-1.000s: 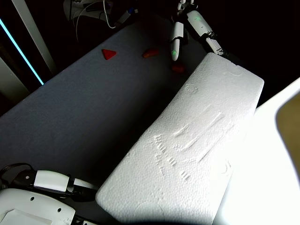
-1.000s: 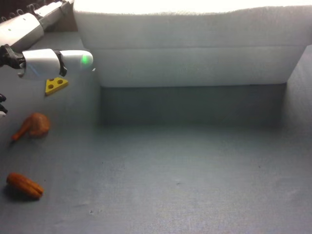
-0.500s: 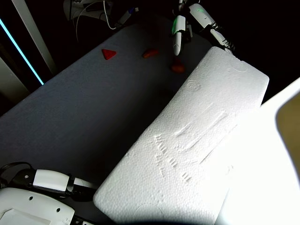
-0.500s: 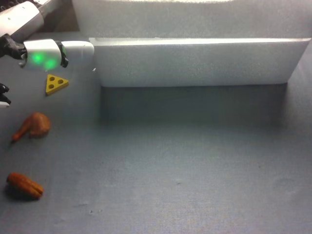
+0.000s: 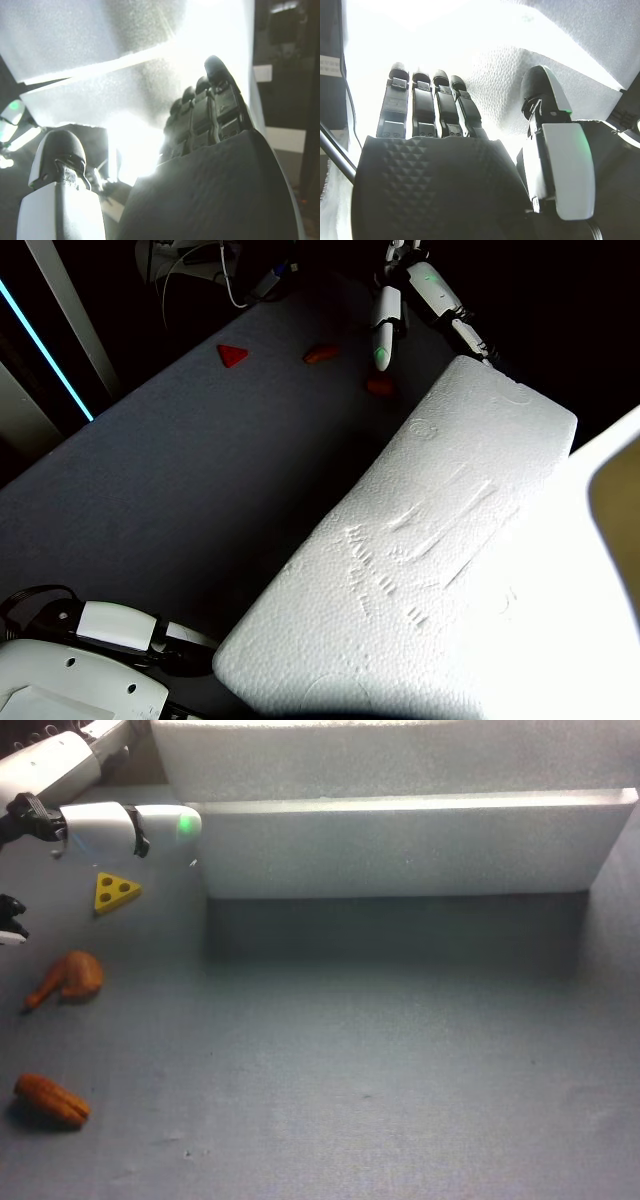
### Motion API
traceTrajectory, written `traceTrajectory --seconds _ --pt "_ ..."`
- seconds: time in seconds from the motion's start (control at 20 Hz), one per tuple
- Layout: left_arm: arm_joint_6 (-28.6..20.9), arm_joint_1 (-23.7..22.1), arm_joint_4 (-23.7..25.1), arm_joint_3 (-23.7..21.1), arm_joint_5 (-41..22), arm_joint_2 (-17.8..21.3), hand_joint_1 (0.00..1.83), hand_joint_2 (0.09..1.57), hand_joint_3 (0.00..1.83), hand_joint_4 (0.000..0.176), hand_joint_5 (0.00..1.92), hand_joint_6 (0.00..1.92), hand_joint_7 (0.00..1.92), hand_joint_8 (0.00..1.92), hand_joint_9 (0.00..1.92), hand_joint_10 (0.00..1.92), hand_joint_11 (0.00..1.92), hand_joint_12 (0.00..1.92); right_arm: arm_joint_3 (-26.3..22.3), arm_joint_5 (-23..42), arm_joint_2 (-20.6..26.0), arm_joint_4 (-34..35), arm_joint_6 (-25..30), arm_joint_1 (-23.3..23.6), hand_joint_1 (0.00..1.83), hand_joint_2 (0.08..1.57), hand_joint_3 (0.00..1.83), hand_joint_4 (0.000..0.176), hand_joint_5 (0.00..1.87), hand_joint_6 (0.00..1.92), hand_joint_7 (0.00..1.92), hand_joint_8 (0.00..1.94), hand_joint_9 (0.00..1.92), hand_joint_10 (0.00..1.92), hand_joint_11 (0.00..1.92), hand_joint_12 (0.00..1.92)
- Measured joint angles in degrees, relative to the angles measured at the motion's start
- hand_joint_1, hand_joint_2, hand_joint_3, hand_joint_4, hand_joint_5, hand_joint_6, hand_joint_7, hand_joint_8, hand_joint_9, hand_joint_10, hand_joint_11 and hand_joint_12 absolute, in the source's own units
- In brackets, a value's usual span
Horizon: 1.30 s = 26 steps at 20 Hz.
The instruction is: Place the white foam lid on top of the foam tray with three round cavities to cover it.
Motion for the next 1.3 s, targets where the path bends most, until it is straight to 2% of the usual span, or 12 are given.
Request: traceTrajectory --seconds 0.05,0.15,0.45,0.5,0.55,0.6,0.7,0.9,1.0,1.2,1.25,1.3 --pt "-0.1 -0.3 0.1 0.2 0.3 -0.3 0.40 1.07 0.00 0.000 0.00 0.00 0.00 0.00 0.00 0.00 0.00 0.63 0.5 -0.3 -0.2 0.2 0.0 0.0 0.40 1.30 0.01 0.000 0.00 0.00 0.00 0.00 0.00 0.00 0.00 0.00" --pt "-0.1 -1.2 0.5 0.8 1.2 -0.9 0.40 1.07 0.00 0.000 0.01 0.00 0.00 0.00 0.00 0.00 0.00 0.63 1.2 -0.7 -0.6 0.5 0.0 0.0 0.37 1.31 0.01 0.000 0.00 0.00 0.00 0.00 0.00 0.00 0.00 0.00" --pt "-0.2 -1.8 0.7 1.5 2.1 -1.6 0.39 1.09 0.00 0.000 0.00 0.00 0.00 0.00 0.00 0.00 0.00 0.55 1.9 -1.2 -1.0 1.8 -0.2 0.0 0.44 1.30 0.00 0.000 0.00 0.00 0.00 0.00 0.00 0.00 0.00 0.00" --pt "-0.3 -1.3 0.5 1.5 1.7 -1.6 0.38 1.09 0.00 0.000 0.00 0.00 0.00 0.00 0.00 0.00 0.00 0.60 1.9 -1.2 -1.0 1.8 -0.2 0.0 0.43 1.29 0.00 0.000 0.00 0.00 0.00 0.00 0.00 0.00 0.00 0.00" --pt "-0.3 -1.0 0.5 1.5 1.7 -1.6 0.38 1.09 0.00 0.000 0.01 0.00 0.00 0.00 0.00 0.00 0.00 0.73 1.9 -1.2 -1.0 1.8 -0.2 0.0 0.43 1.27 0.00 0.000 0.00 0.00 0.00 0.00 0.00 0.00 0.00 0.00" --pt "-0.3 -0.7 0.3 1.3 1.5 -1.5 0.39 1.09 0.00 0.000 0.01 0.00 0.00 0.00 0.00 0.00 0.00 0.73 1.9 -1.2 -1.1 1.9 -0.2 0.0 0.45 1.28 0.00 0.000 0.00 0.00 0.00 0.00 0.00 0.00 0.00 0.00" --pt "-0.3 0.0 0.0 1.0 0.8 -1.2 0.40 1.09 0.00 0.000 0.01 0.00 0.00 0.00 0.00 0.00 0.00 0.67 1.9 -1.2 -1.3 2.0 -0.2 0.0 0.49 1.28 0.00 0.000 0.00 0.00 0.00 0.00 0.00 0.00 0.03 0.01" --pt "-0.2 1.0 -1.0 -0.4 -0.4 0.0 0.40 1.09 0.00 0.000 0.00 0.00 0.00 0.00 0.00 0.00 0.00 0.61 1.9 -1.5 -1.8 2.1 -0.2 -0.1 0.44 1.28 0.00 0.000 0.00 0.00 0.00 0.00 0.00 0.00 0.04 0.03" --pt "-0.2 1.5 -1.1 -0.5 -0.8 0.0 0.40 1.09 0.00 0.000 0.00 0.00 0.00 0.00 0.00 0.00 0.00 0.52 1.9 -1.6 -2.0 2.1 -0.2 -0.1 0.45 1.28 0.00 0.000 0.00 0.00 0.00 0.00 0.00 0.00 0.03 0.03" --pt "-0.2 1.4 -0.9 -0.2 -0.5 -0.2 0.40 1.09 0.00 0.000 0.01 0.00 0.00 0.00 0.00 0.00 0.00 0.51 1.9 -1.2 -2.0 2.5 -0.1 -0.9 0.42 1.27 0.00 0.000 0.00 0.00 0.00 0.00 0.00 0.00 0.01 0.00" --pt "-0.3 1.4 -0.7 -0.2 -0.4 -0.2 0.40 1.08 0.00 0.010 0.01 0.00 0.00 0.00 0.00 0.00 0.00 0.73 1.9 -1.3 -2.0 2.9 -0.1 -0.9 0.39 1.28 0.00 0.000 0.00 0.00 0.00 0.00 0.00 0.00 0.00 0.00" --pt "-0.3 1.4 -0.8 -0.2 -0.3 -0.4 0.40 1.08 0.00 0.010 0.01 0.00 0.00 0.00 0.00 0.00 0.00 0.73 1.9 -1.2 -1.9 3.1 0.0 -1.4 0.39 1.28 0.00 0.000 0.00 0.00 0.00 0.00 0.00 0.00 0.00 0.00"
